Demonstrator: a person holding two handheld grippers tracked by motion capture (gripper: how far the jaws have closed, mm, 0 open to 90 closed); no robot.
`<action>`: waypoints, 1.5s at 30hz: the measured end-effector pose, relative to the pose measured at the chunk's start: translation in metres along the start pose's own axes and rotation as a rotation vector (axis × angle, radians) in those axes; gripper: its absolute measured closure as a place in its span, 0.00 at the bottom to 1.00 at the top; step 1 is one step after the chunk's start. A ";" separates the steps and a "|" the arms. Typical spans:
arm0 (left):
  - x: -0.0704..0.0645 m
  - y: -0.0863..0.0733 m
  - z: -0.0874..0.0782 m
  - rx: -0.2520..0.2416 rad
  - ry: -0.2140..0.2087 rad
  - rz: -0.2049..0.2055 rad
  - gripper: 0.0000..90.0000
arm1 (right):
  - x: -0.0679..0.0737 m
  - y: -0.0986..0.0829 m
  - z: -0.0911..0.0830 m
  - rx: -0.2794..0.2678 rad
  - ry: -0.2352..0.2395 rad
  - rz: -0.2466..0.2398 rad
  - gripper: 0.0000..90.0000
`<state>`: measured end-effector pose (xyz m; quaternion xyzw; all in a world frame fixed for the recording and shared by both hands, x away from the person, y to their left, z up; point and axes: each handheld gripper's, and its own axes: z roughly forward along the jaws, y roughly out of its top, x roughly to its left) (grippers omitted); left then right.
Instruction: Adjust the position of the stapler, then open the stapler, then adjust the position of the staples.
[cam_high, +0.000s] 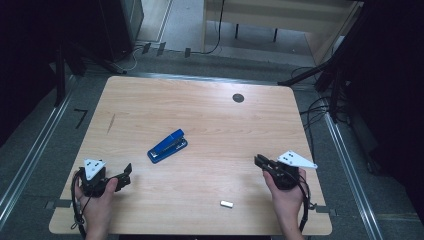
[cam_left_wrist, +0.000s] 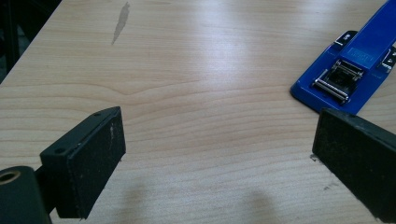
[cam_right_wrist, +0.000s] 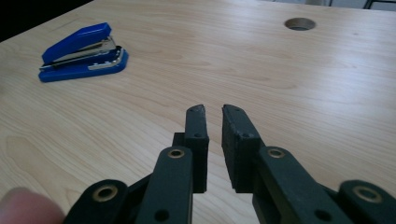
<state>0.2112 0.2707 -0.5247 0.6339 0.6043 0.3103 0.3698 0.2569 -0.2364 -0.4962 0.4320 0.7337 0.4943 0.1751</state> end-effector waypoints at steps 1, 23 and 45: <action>0.000 0.000 0.000 -0.001 -0.001 0.002 0.03 | 0.002 0.003 0.004 0.001 0.016 -0.008 0.93; 0.001 -0.001 -0.001 -0.013 -0.013 -0.009 0.07 | 0.059 0.070 0.096 0.089 0.162 -0.147 1.00; 0.000 0.000 0.000 -0.010 -0.021 0.002 0.07 | 0.092 0.089 0.188 0.162 0.220 -0.195 1.00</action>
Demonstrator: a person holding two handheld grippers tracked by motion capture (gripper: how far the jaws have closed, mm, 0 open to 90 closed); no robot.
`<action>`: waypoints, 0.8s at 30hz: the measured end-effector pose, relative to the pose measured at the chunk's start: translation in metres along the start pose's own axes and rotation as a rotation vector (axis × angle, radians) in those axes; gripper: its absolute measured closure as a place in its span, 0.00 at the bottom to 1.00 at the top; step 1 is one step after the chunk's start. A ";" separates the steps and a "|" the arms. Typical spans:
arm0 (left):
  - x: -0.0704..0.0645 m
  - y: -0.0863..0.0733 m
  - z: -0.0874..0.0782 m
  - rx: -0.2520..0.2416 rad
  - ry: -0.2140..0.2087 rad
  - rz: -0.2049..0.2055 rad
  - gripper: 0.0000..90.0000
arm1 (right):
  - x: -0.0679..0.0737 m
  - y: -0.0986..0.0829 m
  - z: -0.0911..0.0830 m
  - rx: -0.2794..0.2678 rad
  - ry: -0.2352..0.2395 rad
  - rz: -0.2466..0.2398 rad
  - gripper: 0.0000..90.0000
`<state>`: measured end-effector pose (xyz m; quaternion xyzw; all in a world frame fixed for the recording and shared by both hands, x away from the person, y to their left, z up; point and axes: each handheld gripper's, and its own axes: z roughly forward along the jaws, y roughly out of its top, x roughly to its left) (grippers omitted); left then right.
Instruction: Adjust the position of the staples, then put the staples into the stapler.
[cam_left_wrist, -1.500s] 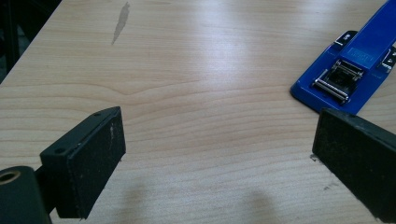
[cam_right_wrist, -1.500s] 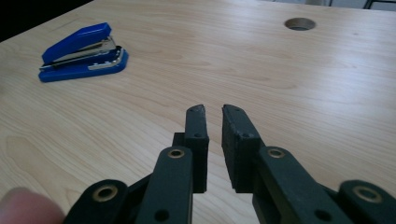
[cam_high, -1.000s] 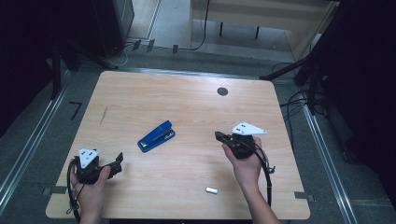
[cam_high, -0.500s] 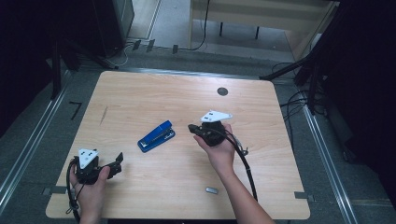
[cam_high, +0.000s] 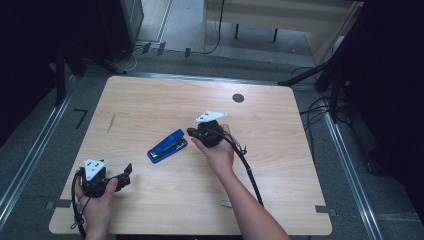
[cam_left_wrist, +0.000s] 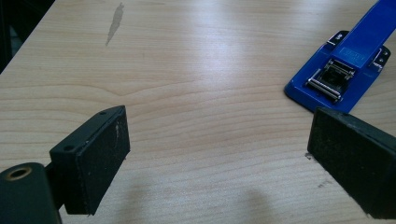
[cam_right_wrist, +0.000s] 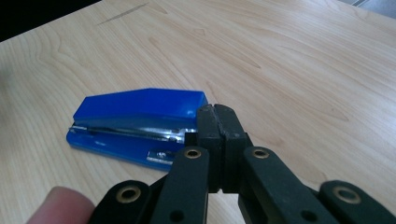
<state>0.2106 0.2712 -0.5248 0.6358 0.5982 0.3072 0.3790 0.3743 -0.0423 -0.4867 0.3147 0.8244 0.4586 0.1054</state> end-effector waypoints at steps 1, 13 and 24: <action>0.000 0.000 0.000 0.000 -0.001 0.000 0.07 | 0.001 0.002 0.002 0.005 0.001 0.004 1.00; 0.000 0.000 0.000 0.000 -0.004 -0.001 0.07 | -0.003 0.013 0.028 0.029 0.005 -0.004 1.00; 0.001 0.000 0.000 0.004 -0.006 -0.003 0.07 | -0.013 0.013 0.042 0.064 0.045 0.051 1.00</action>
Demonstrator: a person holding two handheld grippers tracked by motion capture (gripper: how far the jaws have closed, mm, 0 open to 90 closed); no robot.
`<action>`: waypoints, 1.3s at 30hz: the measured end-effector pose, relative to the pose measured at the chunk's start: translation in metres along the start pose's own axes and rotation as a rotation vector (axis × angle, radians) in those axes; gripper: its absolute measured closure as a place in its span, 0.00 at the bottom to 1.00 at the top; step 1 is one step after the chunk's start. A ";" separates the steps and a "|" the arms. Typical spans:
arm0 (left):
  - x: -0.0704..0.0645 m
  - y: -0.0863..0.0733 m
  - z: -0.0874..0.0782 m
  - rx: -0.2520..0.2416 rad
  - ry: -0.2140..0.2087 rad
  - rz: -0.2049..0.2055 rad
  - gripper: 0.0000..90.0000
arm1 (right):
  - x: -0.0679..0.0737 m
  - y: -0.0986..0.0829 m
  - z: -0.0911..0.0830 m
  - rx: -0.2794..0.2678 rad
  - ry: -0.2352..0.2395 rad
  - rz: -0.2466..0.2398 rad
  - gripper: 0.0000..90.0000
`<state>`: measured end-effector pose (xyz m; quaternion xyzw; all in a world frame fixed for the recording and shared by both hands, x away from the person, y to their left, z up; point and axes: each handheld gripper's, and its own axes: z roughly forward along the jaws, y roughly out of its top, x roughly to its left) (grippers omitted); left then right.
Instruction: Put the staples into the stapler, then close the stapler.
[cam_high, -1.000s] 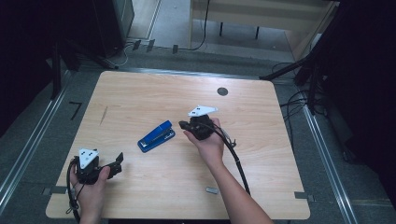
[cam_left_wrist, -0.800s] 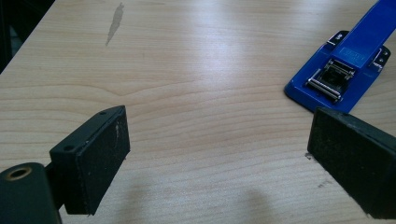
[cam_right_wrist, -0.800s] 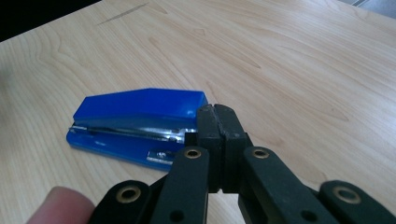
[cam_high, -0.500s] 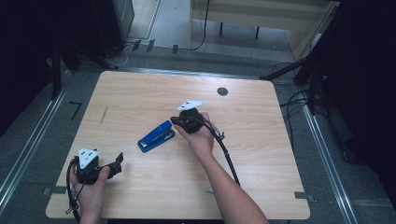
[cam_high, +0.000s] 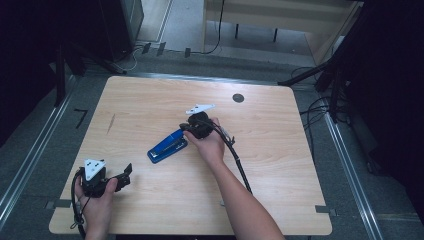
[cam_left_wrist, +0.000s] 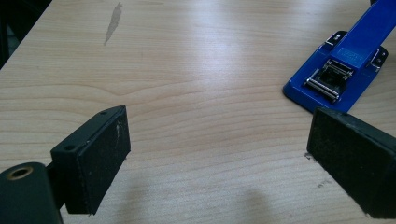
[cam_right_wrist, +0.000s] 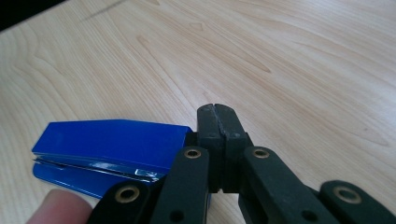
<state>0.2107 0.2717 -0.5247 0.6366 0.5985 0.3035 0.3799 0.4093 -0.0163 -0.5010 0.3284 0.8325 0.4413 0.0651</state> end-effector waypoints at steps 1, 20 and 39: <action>0.000 0.000 0.000 -0.001 0.001 0.001 0.07 | -0.002 -0.001 0.000 -0.005 0.011 0.006 1.00; 0.000 0.000 0.001 -0.004 -0.004 0.003 0.07 | 0.006 -0.011 -0.011 0.031 0.061 -0.074 1.00; 0.000 0.000 0.000 -0.001 -0.007 0.003 0.07 | 0.012 -0.010 -0.013 -0.026 0.063 -0.076 1.00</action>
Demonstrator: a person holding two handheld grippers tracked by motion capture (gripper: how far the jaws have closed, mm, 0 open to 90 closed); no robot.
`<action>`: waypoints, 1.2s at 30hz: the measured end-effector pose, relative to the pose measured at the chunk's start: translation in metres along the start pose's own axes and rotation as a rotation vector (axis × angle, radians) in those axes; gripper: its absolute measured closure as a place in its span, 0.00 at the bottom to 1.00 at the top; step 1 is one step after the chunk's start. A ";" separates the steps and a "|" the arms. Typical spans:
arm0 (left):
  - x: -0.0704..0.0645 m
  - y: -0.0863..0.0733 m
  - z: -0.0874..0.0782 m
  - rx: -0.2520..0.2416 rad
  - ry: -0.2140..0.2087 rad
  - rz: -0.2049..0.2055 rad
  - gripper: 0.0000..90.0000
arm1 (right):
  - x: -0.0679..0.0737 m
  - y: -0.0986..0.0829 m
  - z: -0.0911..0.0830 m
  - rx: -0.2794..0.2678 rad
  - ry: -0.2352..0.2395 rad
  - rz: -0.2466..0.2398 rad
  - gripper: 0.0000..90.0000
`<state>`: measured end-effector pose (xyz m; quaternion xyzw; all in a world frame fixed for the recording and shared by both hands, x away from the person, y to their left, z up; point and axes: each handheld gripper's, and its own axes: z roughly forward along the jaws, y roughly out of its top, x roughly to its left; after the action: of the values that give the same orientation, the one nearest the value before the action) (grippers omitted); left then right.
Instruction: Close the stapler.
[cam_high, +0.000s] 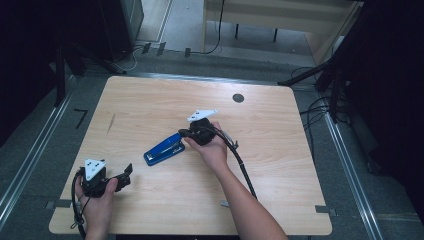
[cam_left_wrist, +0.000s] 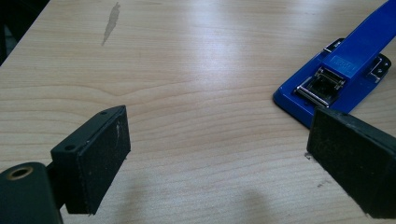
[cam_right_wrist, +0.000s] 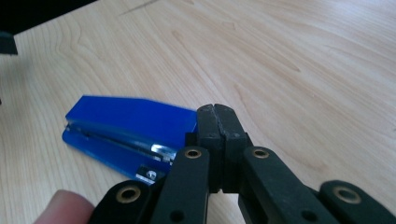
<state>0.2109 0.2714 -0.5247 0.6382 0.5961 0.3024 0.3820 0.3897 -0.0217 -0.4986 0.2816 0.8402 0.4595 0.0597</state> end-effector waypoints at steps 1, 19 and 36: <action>0.000 0.000 0.000 -0.001 0.000 0.001 0.07 | 0.000 0.001 0.001 -0.003 -0.002 0.004 1.00; 0.000 0.000 0.001 -0.002 0.000 0.003 0.07 | 0.000 0.007 0.006 0.022 0.005 -0.036 1.00; -0.001 0.000 0.000 -0.001 -0.002 0.006 0.08 | 0.016 0.023 0.022 0.052 0.017 -0.070 1.00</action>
<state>0.2111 0.2705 -0.5249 0.6402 0.5935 0.3031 0.3821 0.3942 0.0125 -0.4908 0.2497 0.8618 0.4373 0.0613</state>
